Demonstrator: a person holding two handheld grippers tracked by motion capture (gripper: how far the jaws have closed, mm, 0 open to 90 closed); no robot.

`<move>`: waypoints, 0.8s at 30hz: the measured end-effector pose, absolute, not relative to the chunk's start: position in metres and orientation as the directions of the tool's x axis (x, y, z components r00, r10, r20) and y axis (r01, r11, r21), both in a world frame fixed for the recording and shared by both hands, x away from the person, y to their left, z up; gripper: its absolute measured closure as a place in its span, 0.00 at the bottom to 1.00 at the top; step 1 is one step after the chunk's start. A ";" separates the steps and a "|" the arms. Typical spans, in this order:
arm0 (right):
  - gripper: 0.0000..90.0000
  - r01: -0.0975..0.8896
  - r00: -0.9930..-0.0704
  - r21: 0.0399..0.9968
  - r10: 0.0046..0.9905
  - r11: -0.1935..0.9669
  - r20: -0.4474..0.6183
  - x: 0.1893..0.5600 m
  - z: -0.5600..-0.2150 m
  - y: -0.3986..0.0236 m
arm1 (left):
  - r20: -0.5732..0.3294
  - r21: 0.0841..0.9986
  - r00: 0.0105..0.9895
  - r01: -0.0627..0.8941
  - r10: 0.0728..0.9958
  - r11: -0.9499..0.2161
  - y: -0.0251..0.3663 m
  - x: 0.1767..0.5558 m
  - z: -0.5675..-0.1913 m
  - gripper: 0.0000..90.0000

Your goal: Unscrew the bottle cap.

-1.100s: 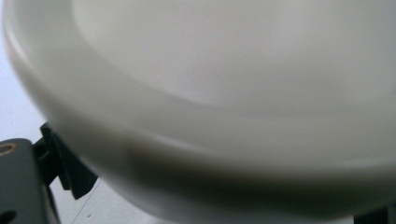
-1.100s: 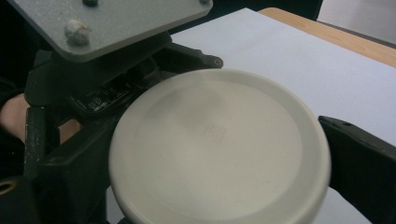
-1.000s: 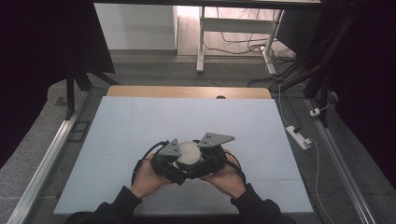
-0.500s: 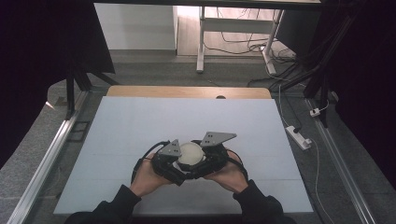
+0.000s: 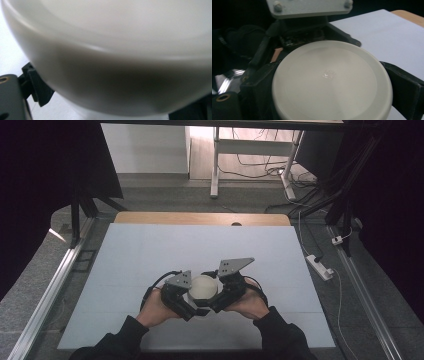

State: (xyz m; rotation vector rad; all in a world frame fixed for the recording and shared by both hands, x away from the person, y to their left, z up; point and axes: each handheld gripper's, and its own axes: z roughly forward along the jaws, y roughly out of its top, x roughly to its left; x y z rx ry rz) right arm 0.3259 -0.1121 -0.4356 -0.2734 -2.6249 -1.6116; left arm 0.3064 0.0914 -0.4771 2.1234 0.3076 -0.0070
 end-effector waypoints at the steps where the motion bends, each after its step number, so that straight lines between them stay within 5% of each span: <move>1: 0.08 0.169 -0.985 0.880 0.112 0.444 0.133 0.326 -0.436 -0.112 | -0.122 0.829 0.970 0.216 0.212 -0.515 0.091 0.306 -0.477 0.08; 7: 0.00 0.206 -0.971 0.885 0.197 0.417 0.134 0.325 -0.437 -0.110 | -0.107 0.828 0.957 0.235 0.269 -0.509 0.092 0.307 -0.477 0.08; 18: 0.00 0.257 -0.908 0.893 0.408 0.369 0.093 0.313 -0.431 -0.103 | -0.077 0.820 0.898 0.304 0.433 -0.486 0.094 0.306 -0.473 0.08; 24: 0.07 0.257 -0.903 0.895 0.421 0.364 0.087 0.313 -0.436 -0.100 | -0.073 0.821 0.887 0.313 0.456 -0.478 0.093 0.305 -0.471 0.08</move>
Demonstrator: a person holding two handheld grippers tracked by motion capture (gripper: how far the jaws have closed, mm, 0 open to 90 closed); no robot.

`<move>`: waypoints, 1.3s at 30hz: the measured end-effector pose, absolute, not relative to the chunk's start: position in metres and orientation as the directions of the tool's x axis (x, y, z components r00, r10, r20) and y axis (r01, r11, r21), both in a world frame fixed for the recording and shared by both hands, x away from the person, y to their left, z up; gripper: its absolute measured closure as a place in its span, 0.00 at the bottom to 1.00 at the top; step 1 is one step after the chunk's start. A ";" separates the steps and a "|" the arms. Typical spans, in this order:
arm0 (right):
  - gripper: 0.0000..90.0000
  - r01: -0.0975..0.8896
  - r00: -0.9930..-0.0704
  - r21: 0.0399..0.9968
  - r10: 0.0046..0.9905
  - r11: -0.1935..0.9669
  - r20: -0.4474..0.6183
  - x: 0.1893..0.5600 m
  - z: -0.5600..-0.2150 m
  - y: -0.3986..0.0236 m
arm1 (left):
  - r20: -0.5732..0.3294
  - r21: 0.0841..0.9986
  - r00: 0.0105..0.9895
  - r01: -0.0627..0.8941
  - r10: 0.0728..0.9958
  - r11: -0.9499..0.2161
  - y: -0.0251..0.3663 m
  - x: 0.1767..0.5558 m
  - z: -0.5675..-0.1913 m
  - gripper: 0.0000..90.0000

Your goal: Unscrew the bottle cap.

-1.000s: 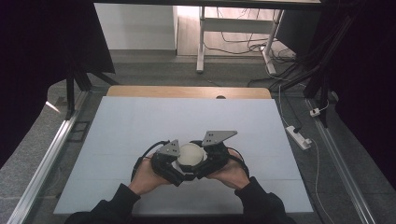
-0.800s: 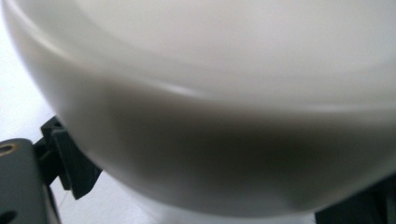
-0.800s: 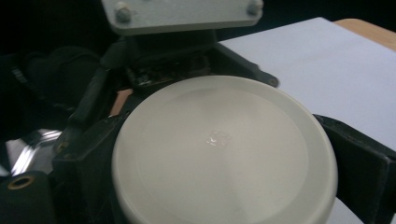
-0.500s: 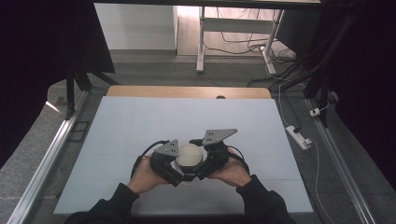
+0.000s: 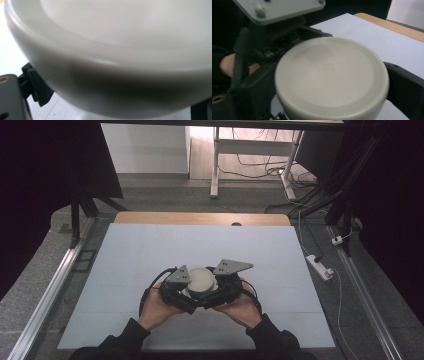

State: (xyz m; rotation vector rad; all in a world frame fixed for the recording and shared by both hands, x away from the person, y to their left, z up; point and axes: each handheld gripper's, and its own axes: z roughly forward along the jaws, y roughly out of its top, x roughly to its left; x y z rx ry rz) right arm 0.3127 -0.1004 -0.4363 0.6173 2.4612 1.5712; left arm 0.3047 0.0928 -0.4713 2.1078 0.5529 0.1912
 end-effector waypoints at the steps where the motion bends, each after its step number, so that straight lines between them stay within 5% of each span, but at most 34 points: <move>1: 0.07 0.257 -0.903 0.895 0.421 0.364 0.087 0.313 -0.436 -0.100 | -0.071 0.820 0.886 0.314 0.459 -0.478 0.092 0.304 -0.471 0.08; 17: 0.08 0.210 -0.956 0.900 0.275 0.382 0.106 0.319 -0.434 -0.109 | -0.113 0.834 0.939 0.267 0.324 -0.483 0.093 0.306 -0.472 0.08; 29: 0.08 0.141 -0.989 0.907 0.021 0.397 0.145 0.326 -0.436 -0.119 | -0.123 0.842 0.981 0.185 0.153 -0.508 0.092 0.303 -0.472 0.08; 39: 0.00 0.206 -0.964 0.911 0.233 0.357 0.127 0.322 -0.425 -0.118 | -0.102 0.838 0.938 0.260 0.332 -0.479 0.097 0.306 -0.469 0.08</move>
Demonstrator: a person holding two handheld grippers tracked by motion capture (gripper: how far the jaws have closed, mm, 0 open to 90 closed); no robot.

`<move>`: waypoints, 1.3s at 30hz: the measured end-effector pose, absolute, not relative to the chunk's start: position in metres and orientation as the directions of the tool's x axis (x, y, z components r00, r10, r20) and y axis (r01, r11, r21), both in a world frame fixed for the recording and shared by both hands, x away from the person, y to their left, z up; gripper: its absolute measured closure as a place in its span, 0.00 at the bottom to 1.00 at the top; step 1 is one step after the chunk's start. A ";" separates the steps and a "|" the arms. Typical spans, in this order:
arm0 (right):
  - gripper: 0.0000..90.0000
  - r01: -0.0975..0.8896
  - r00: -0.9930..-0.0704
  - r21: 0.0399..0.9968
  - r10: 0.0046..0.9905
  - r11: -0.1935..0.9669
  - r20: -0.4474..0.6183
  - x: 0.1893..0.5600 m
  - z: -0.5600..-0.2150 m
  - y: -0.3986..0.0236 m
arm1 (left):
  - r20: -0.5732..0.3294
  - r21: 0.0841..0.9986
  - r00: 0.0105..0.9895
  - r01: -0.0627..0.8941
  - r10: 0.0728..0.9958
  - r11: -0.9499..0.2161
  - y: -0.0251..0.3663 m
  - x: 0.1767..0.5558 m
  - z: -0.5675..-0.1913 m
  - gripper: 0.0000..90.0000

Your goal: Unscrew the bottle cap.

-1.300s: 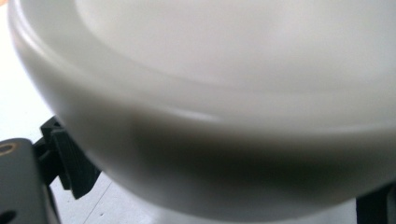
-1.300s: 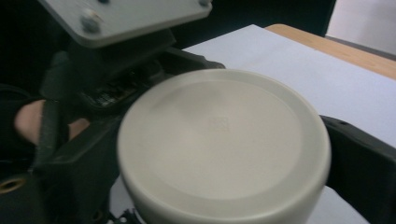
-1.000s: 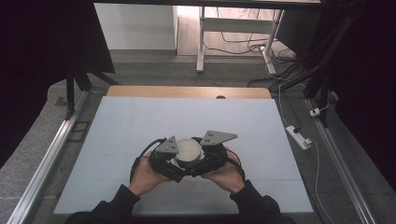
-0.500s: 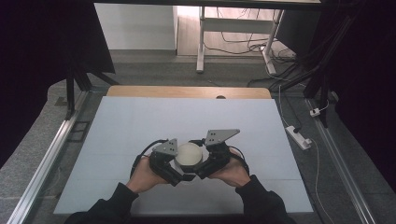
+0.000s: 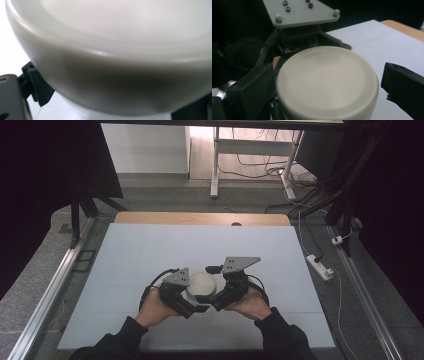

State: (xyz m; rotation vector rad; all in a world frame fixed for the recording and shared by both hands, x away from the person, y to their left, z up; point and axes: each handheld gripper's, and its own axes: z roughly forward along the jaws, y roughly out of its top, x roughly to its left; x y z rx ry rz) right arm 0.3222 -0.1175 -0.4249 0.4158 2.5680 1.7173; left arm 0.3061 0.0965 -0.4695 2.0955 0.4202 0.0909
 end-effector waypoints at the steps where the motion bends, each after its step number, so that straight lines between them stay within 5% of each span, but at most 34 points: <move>1: 0.00 0.208 -0.956 0.910 0.270 0.360 0.112 0.321 -0.423 -0.117 | -0.094 0.839 0.929 0.267 0.358 -0.474 0.097 0.306 -0.469 0.08; 7: 0.00 0.265 -0.912 0.907 0.390 0.328 0.126 0.314 -0.426 -0.107 | -0.053 0.827 0.883 0.300 0.466 -0.475 0.094 0.302 -0.466 0.08; 17: 0.07 0.235 -0.904 0.902 0.421 0.362 0.067 0.309 -0.433 -0.100 | -0.027 0.820 0.880 0.291 0.474 -0.492 0.088 0.298 -0.464 0.08; 33: 0.08 0.190 -0.965 0.897 0.243 0.398 0.096 0.318 -0.433 -0.110 | -0.098 0.828 0.952 0.240 0.290 -0.507 0.093 0.304 -0.469 0.08; 39: 0.08 0.168 -0.986 0.899 0.070 0.405 0.152 0.322 -0.432 -0.115 | -0.127 0.839 0.983 0.178 0.134 -0.514 0.094 0.304 -0.470 0.08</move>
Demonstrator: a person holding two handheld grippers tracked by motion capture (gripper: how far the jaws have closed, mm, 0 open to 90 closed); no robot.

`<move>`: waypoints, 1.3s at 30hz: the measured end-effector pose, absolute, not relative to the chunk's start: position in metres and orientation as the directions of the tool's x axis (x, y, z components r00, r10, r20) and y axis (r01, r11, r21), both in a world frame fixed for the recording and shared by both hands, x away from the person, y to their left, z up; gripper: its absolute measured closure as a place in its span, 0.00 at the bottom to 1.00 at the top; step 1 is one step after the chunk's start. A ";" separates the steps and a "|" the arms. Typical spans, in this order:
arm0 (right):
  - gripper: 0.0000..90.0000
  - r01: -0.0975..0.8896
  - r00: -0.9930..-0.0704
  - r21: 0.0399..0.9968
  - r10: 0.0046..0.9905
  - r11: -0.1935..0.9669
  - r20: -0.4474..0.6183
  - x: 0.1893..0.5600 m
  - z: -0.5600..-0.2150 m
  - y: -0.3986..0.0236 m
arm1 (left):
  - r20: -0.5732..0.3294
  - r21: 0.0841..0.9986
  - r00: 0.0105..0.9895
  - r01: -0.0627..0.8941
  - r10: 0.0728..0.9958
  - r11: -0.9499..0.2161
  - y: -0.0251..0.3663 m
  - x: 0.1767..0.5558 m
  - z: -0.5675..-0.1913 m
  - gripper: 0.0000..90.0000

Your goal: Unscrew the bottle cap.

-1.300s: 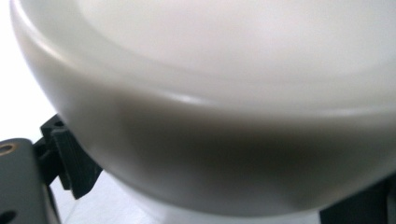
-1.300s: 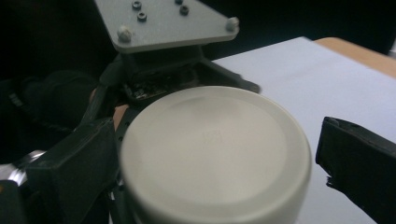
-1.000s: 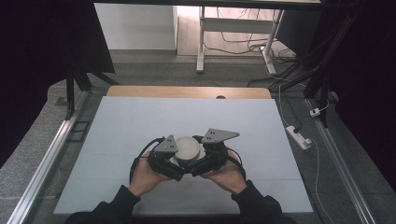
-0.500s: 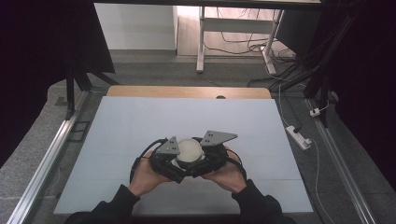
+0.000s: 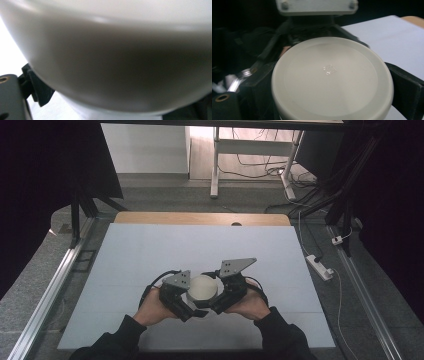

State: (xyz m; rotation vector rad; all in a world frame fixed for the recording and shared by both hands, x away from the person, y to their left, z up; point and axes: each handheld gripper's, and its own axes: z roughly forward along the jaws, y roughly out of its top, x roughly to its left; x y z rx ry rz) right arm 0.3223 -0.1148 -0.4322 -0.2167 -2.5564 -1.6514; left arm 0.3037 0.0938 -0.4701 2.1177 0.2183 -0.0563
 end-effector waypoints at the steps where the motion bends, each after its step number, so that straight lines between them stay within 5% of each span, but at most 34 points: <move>1: 0.08 0.150 -0.988 0.900 0.038 0.410 0.148 0.322 -0.432 -0.116 | -0.119 0.839 0.985 0.168 0.127 -0.518 0.093 0.303 -0.470 0.08; 19: 0.08 0.129 -0.991 0.901 0.011 0.413 0.137 0.321 -0.432 -0.117 | -0.103 0.831 0.989 0.146 0.110 -0.537 0.093 0.303 -0.471 0.08; 26: 0.00 0.163 -0.982 0.904 0.156 0.396 0.108 0.318 -0.425 -0.114 | -0.098 0.835 0.967 0.208 0.234 -0.510 0.097 0.306 -0.470 0.08; 39: 0.07 0.217 -0.898 0.903 0.439 0.370 0.036 0.304 -0.427 -0.097 | -0.063 0.827 0.908 0.279 0.414 -0.488 0.094 0.303 -0.465 0.08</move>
